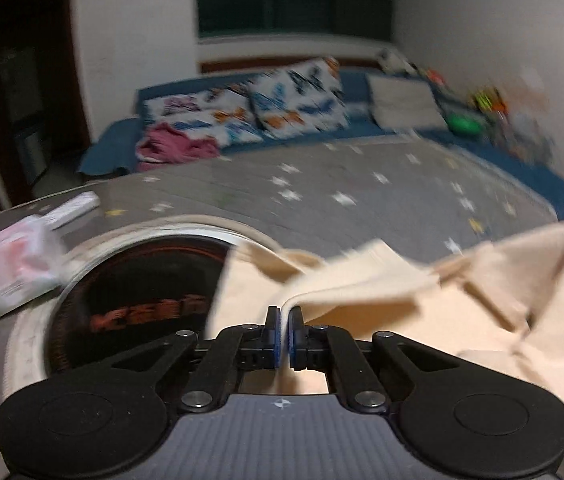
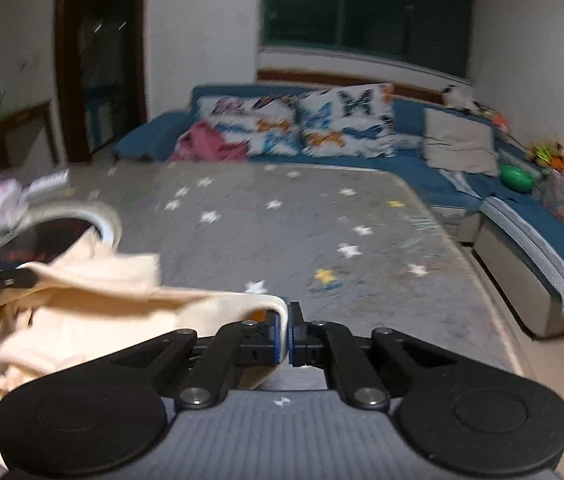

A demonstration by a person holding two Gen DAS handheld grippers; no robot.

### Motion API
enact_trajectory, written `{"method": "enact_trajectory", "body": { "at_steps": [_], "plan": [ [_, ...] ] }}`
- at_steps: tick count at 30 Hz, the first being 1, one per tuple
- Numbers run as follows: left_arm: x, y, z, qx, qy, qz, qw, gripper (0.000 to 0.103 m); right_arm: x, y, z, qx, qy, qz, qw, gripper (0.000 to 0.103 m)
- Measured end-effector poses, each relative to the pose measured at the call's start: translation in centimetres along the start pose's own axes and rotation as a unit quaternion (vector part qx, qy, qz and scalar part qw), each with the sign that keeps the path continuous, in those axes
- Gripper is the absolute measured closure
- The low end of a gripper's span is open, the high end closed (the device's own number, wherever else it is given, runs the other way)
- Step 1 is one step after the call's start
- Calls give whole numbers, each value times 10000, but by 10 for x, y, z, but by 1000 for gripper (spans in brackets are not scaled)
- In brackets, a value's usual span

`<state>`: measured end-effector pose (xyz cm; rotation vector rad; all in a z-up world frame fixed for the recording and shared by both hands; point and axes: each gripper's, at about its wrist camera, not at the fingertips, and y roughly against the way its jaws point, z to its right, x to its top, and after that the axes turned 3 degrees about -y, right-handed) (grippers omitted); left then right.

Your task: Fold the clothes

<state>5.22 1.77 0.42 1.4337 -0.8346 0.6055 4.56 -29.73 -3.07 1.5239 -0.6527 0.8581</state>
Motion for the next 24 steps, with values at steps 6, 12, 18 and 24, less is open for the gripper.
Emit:
{"method": "enact_trajectory", "body": {
  "at_steps": [6, 12, 18, 24],
  "plan": [
    [-21, 50, -53, 393, 861, 221, 9953, 99, -14, 38, 43, -589, -689, 294, 9955, 100],
    [-72, 71, -95, 648, 1640, -264, 9840, 99, -59, 38, 92, -1161, -1601, -189, 9801, 76],
    [-104, 85, -120, 886, 2088, -492, 9727, 97, -89, 32, 122, -1168, -2254, -512, 9659, 63],
    [-112, 97, -125, 934, 2102, -518, 9718, 94, -91, 33, 119, -1219, -2179, -526, 9669, 54]
  ]
}}
